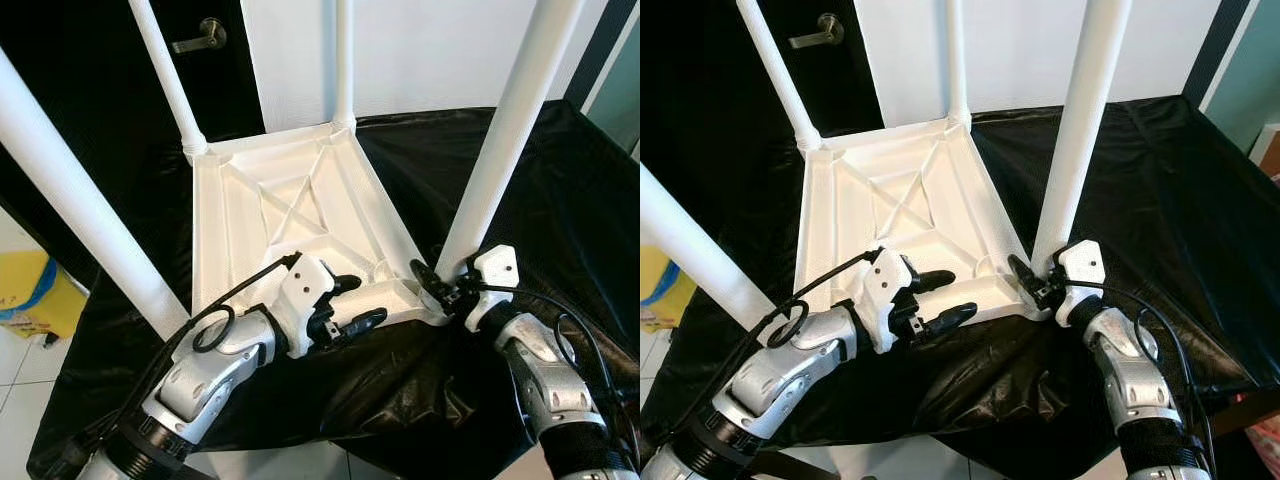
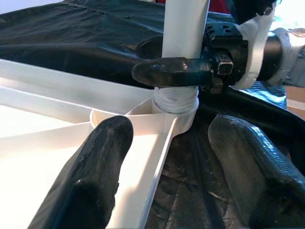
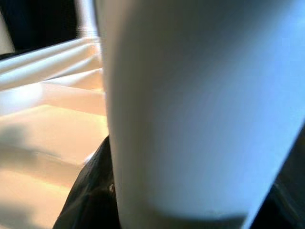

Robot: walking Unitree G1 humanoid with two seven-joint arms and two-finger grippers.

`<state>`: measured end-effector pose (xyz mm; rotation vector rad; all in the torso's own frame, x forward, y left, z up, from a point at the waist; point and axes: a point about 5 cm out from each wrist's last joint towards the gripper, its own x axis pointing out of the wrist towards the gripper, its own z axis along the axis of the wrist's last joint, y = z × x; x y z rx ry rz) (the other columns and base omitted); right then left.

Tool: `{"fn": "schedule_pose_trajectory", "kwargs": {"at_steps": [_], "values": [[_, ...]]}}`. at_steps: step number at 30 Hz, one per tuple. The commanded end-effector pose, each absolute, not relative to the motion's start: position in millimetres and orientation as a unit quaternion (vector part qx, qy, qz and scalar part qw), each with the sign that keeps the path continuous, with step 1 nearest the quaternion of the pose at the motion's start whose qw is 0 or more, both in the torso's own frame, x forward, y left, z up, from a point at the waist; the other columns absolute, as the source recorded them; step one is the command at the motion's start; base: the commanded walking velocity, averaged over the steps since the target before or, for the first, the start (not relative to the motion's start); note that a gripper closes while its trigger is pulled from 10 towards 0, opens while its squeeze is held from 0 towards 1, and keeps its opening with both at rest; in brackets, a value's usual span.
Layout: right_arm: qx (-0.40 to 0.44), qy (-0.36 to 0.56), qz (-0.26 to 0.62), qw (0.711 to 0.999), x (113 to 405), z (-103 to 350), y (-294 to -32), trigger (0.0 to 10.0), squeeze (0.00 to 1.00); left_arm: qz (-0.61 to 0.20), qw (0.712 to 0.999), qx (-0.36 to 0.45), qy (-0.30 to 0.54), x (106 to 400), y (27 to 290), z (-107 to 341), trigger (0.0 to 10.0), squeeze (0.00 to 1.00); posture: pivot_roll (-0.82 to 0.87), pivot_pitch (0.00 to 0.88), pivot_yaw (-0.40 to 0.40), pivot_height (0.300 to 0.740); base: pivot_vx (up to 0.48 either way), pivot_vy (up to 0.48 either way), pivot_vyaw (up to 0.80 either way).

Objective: Building children table

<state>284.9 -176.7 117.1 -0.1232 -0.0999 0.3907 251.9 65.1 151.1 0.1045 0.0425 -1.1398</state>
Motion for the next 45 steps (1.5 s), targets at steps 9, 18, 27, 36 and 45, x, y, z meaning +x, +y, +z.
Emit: {"fn": "schedule_pose_trajectory", "kwargs": {"at_steps": [9,18,27,36,45], "values": [[-0.054,0.017,0.011,0.998,266.6,92.2,-175.7,10.0,0.00,-0.590,0.804,0.075,0.013,248.3,55.5,145.9,10.0,0.00,-0.21,0.067,0.041,0.740,0.000,0.000,0.00],[0.011,0.026,-0.071,0.997,252.1,89.3,-149.7,10.0,0.00,-0.565,0.822,0.067,0.004,247.0,49.4,144.2,10.0,0.00,-0.20,0.067,0.066,0.740,0.000,0.000,0.00],[0.003,0.031,-0.080,0.996,250.1,91.8,-146.7,10.0,0.00,-0.562,0.824,0.070,0.003,252.0,48.4,143.9,10.0,0.00,-0.21,0.059,0.066,0.740,0.000,0.000,0.00],[0.001,0.025,-0.080,0.997,250.8,95.6,-146.9,10.0,1.00,-0.557,0.828,0.067,0.007,251.2,46.1,143.0,10.0,0.00,-0.20,0.052,0.050,0.740,0.000,0.000,0.00],[0.004,-0.020,-0.041,0.999,255.6,109.5,-143.3,10.0,1.00,-0.541,0.837,0.078,0.000,255.8,50.9,144.9,10.0,0.00,-0.19,0.050,0.047,0.740,0.000,0.000,0.00]]}}
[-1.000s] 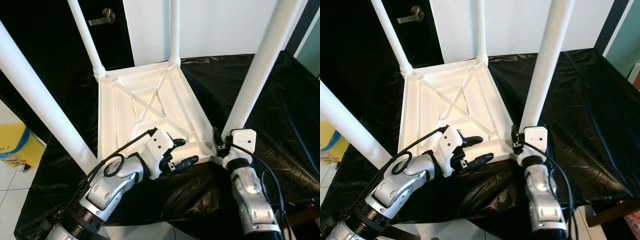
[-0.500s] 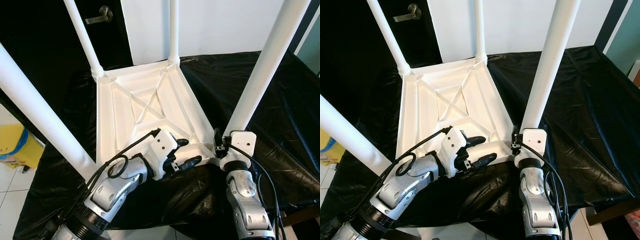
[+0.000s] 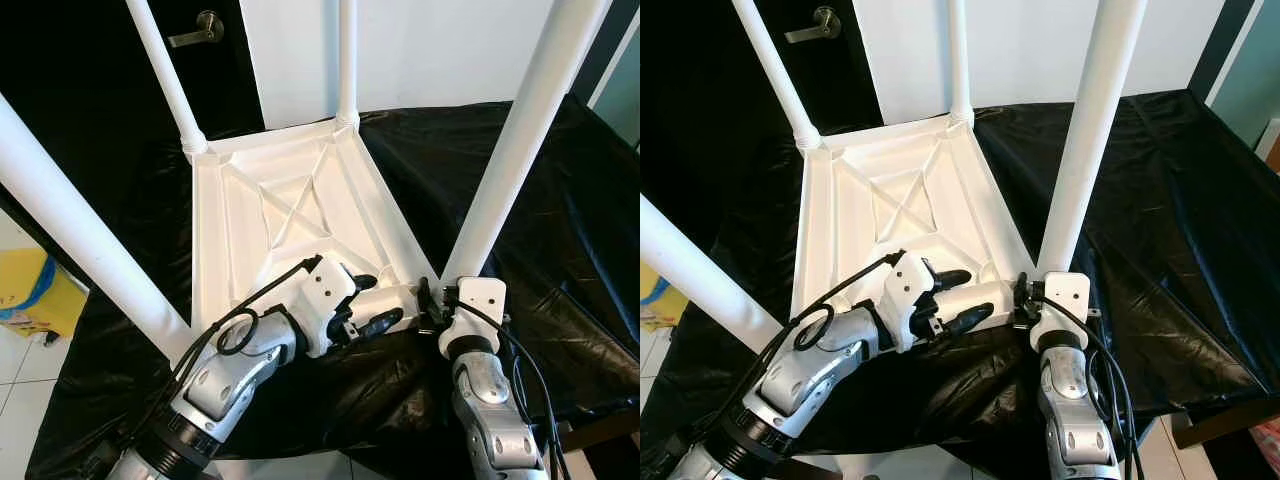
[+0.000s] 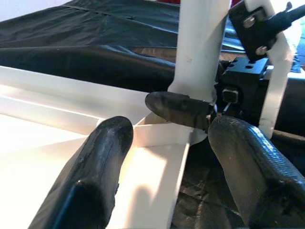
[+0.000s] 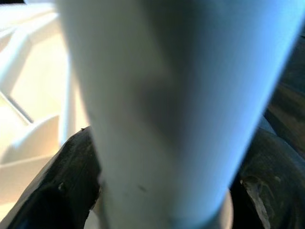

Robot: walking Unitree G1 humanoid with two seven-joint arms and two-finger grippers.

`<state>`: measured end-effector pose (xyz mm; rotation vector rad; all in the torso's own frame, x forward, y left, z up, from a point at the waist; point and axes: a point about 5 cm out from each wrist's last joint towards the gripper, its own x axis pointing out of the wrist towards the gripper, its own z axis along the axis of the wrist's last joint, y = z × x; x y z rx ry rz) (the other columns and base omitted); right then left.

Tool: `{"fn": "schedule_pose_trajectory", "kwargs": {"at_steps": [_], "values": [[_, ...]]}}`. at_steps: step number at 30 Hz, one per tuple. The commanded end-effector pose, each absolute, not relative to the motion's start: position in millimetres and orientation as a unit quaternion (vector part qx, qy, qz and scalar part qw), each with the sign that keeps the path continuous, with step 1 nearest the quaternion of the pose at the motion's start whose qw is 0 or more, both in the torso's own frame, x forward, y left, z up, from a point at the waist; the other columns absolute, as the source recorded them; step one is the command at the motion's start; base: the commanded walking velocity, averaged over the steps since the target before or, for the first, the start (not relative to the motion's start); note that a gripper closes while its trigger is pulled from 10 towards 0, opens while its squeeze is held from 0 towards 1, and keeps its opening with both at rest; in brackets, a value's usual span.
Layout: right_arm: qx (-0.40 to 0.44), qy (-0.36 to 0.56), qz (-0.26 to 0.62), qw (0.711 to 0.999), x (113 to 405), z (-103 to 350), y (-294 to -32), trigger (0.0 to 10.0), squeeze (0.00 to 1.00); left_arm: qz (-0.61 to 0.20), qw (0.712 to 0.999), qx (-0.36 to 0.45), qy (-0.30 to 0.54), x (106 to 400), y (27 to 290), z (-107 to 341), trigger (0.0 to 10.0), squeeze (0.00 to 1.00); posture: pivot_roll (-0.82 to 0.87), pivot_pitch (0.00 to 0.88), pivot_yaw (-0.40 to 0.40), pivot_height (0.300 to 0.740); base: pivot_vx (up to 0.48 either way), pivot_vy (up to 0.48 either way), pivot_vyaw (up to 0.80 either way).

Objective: Building children table

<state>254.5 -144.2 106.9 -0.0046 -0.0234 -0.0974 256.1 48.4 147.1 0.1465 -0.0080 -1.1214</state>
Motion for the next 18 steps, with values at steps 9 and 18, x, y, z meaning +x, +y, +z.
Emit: {"fn": "schedule_pose_trajectory", "kwargs": {"at_steps": [9,18], "values": [[0.003,-0.059,0.008,0.998,258.9,124.8,-158.8,10.0,0.00,-0.541,0.837,0.080,-0.004,255.6,54.0,144.9,10.0,0.00,-0.20,0.055,0.043,0.740,0.000,0.000,0.00],[-0.038,-0.063,0.169,0.983,257.6,133.1,-169.9,10.0,0.00,-0.570,0.816,0.091,-0.004,251.9,59.3,145.0,10.0,0.00,-0.20,0.061,0.047,0.740,0.000,0.000,0.00]]}}
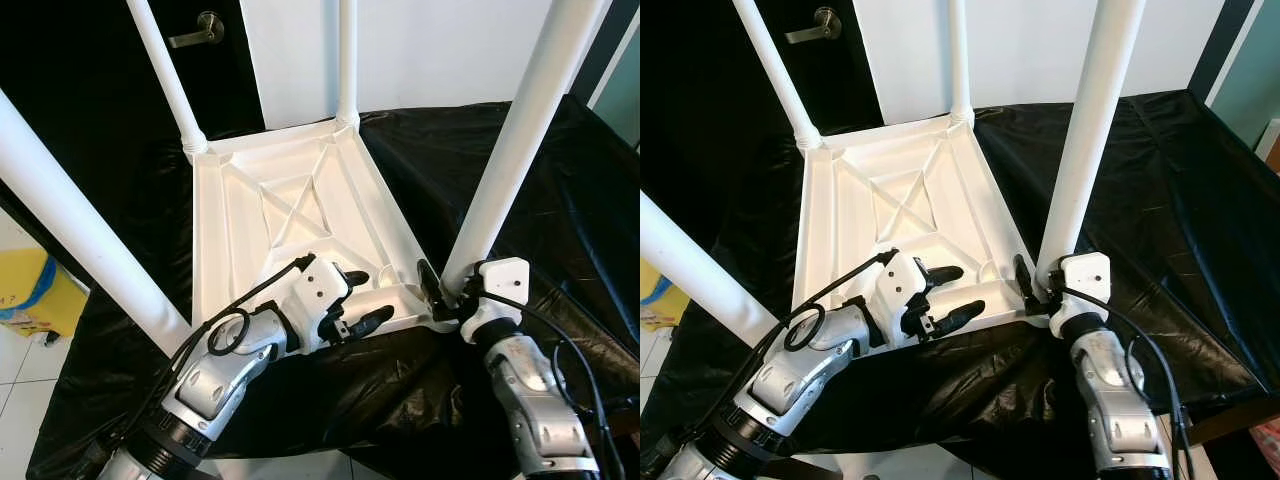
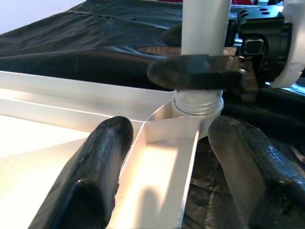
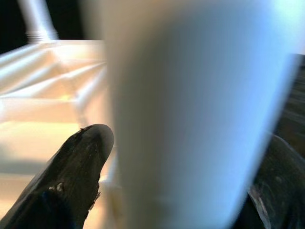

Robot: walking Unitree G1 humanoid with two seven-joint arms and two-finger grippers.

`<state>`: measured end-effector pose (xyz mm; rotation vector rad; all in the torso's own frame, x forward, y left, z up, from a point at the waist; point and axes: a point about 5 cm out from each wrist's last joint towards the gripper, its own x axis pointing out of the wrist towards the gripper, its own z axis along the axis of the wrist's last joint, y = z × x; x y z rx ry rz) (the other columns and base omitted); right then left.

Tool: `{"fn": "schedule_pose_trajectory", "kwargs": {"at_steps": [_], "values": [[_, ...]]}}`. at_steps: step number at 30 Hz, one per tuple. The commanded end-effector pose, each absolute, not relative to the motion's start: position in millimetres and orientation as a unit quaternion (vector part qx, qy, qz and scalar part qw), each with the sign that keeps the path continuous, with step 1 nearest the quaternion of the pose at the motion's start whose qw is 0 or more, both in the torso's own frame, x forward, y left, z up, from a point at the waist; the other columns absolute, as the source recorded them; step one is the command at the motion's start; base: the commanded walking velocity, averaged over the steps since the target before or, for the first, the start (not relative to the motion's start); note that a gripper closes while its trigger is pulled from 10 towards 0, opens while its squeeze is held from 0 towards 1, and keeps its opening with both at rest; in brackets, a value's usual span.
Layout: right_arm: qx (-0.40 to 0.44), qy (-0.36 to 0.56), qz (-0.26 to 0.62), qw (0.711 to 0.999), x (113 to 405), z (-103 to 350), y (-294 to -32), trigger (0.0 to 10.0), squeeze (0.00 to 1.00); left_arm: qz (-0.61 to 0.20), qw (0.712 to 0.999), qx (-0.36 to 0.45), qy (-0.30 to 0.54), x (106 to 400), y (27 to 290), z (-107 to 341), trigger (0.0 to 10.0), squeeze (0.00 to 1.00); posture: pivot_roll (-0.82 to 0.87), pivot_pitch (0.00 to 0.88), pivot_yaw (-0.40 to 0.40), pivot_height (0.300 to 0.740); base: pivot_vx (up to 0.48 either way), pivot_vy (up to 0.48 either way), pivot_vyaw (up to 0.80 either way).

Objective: Building children table

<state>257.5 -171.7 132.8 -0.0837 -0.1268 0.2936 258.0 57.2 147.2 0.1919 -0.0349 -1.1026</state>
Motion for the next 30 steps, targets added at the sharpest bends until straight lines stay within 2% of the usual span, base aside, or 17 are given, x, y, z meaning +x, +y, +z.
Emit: {"fn": "schedule_pose_trajectory", "kwargs": {"at_steps": [1,6,7,17,18,19,20,29,30], "values": [[-0.045,-0.059,0.187,0.979,258.1,133.4,-172.6,10.0,0.00,-0.575,0.814,0.086,-0.001,250.9,60.0,145.6,10.0,0.00,-0.20,0.061,0.051,0.740,0.000,0.000,0.00],[-0.075,-0.042,0.242,0.967,263.8,133.7,-181.7,10.0,0.00,-0.585,0.808,0.076,0.006,248.6,62.0,146.8,10.0,0.00,-0.20,0.062,0.059,0.740,0.000,0.000,0.00],[-0.099,-0.035,0.271,0.957,269.8,133.9,-181.7,10.0,0.00,-0.591,0.803,0.074,0.011,247.2,62.3,146.7,10.0,0.00,-0.19,0.062,0.064,0.740,0.000,0.000,0.00],[-0.136,-0.028,0.324,0.936,281.4,132.1,-172.3,10.0,0.00,-0.596,0.800,0.073,0.013,246.1,61.7,147.5,10.0,0.00,-0.19,0.058,0.070,0.740,0.000,0.000,0.00],[-0.136,-0.025,0.330,0.934,282.5,130.4,-171.4,3.5,0.00,-0.596,0.800,0.073,0.013,245.8,61.7,147.7,10.0,0.00,-0.18,0.058,0.070,0.740,0.000,0.000,0.00],[-0.136,-0.025,0.330,0.934,282.5,130.4,-171.4,3.5,0.00,-0.596,0.800,0.073,0.013,245.8,61.7,147.7,10.0,0.00,-0.18,0.058,0.070,0.740,0.000,0.000,0.00],[-0.137,-0.022,0.334,0.932,283.4,127.9,-171.8,0.0,0.00,-0.596,0.799,0.072,0.015,245.4,62.0,148.0,10.0,0.00,-0.18,0.058,0.071,0.740,0.000,0.000,0.00],[-0.137,-0.002,0.338,0.931,280.9,115.6,-176.8,0.0,0.00,-0.597,0.799,0.072,0.021,244.3,64.4,147.5,10.0,0.00,-0.18,0.055,0.080,0.740,0.000,0.000,0.00],[-0.133,0.004,0.331,0.934,279.7,113.6,-178.5,1.7,0.00,-0.598,0.798,0.071,0.022,243.9,64.1,147.3,10.0,0.00,-0.19,0.054,0.083,0.740,0.000,0.000,0.00]]}}
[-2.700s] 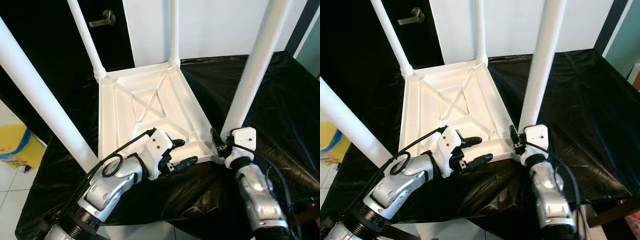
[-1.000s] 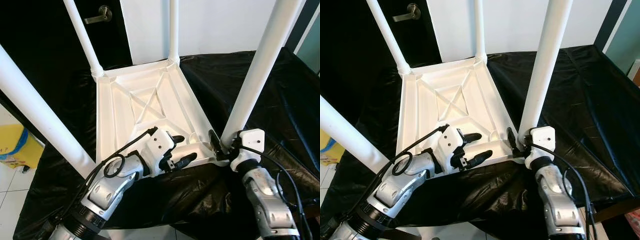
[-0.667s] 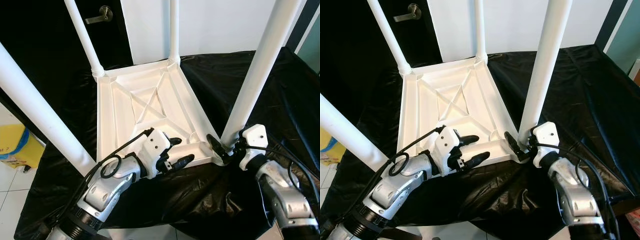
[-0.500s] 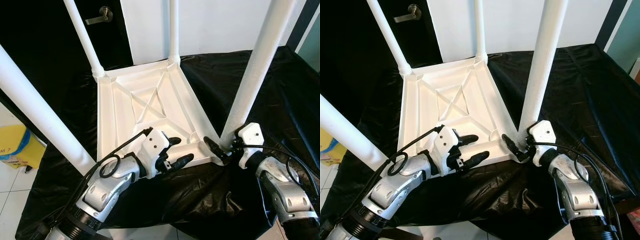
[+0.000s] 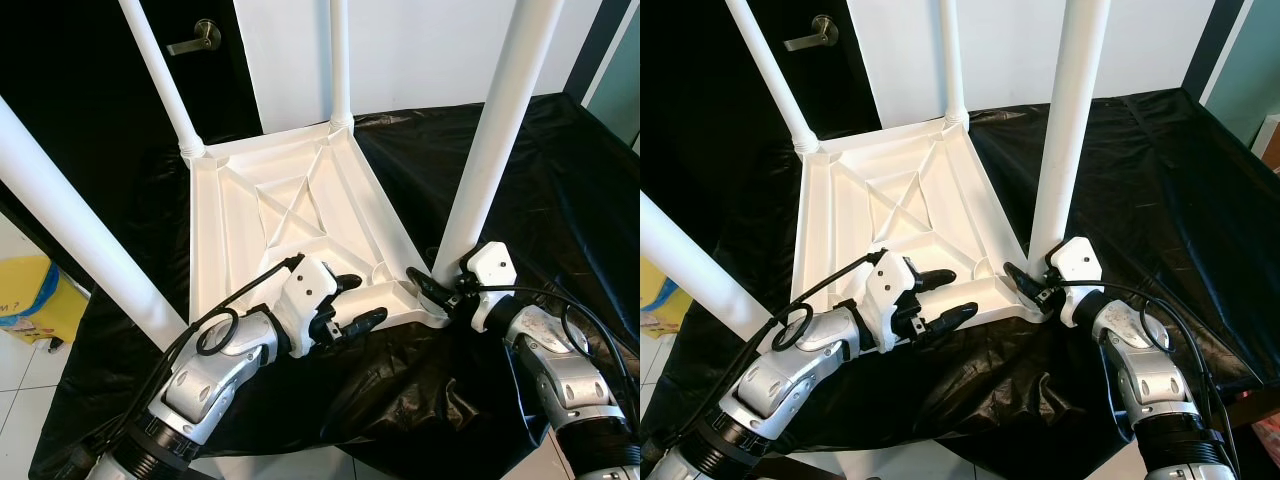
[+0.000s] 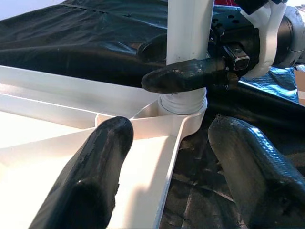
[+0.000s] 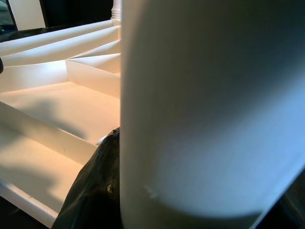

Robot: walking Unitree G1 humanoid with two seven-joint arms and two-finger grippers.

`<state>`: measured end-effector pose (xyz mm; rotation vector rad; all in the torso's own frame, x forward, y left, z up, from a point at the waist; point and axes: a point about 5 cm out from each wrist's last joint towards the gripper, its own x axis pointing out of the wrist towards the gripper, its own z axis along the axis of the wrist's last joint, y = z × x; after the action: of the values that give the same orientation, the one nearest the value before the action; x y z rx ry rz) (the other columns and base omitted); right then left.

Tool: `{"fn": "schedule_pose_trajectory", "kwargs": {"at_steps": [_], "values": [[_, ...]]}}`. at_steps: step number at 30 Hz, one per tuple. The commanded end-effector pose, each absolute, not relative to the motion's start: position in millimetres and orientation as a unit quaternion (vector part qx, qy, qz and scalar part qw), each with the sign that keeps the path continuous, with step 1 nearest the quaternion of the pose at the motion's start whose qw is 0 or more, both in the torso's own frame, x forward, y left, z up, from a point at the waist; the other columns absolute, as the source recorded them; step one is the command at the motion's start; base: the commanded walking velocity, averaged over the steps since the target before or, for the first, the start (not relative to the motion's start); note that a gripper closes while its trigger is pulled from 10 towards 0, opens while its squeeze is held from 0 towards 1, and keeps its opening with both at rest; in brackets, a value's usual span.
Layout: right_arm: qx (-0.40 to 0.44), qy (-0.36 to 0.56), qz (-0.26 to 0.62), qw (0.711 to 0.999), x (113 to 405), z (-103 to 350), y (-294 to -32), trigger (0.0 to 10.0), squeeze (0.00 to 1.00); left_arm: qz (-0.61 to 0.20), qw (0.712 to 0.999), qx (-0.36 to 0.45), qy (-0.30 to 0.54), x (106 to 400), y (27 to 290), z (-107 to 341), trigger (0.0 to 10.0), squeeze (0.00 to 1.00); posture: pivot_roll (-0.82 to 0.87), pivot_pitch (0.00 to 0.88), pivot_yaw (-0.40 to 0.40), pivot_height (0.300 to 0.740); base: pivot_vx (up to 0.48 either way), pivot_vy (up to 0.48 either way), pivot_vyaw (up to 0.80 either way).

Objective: Building children table

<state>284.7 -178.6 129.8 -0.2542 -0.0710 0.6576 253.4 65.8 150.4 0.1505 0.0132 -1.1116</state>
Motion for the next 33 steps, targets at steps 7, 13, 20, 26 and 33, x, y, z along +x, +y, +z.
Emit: {"fn": "schedule_pose_trajectory", "kwargs": {"at_steps": [7,13,20,26,33], "values": [[-0.116,0.018,0.266,0.957,270.0,104.1,-180.8,10.0,0.00,-0.603,0.795,0.062,0.026,241.7,61.5,143.8,10.0,0.00,-0.22,0.050,0.077,0.740,0.000,0.000,0.00],[-0.109,0.015,0.207,0.972,265.5,100.1,-174.9,10.0,0.00,-0.604,0.794,0.060,0.029,241.9,59.4,141.5,10.0,0.00,-0.24,0.045,0.074,0.740,0.000,0.000,0.00],[-0.079,0.007,0.079,0.994,259.1,99.6,-171.4,10.0,0.00,-0.607,0.793,0.053,0.028,241.5,57.3,140.2,10.0,0.00,-0.25,0.045,0.074,0.740,0.000,0.000,0.00],[-0.026,0.035,-0.066,0.997,254.6,87.3,-156.0,10.0,0.00,-0.609,0.792,0.049,0.027,239.9,53.3,139.3,10.0,0.00,-0.25,0.040,0.079,0.740,0.000,0.000,0.00],[-0.001,0.038,-0.062,0.997,253.5,87.3,-135.7,10.0,0.00,-0.610,0.791,0.046,0.025,239.0,51.4,139.7,10.0,0.00,-0.26,0.042,0.083,0.740,0.000,0.000,0.00]]}}
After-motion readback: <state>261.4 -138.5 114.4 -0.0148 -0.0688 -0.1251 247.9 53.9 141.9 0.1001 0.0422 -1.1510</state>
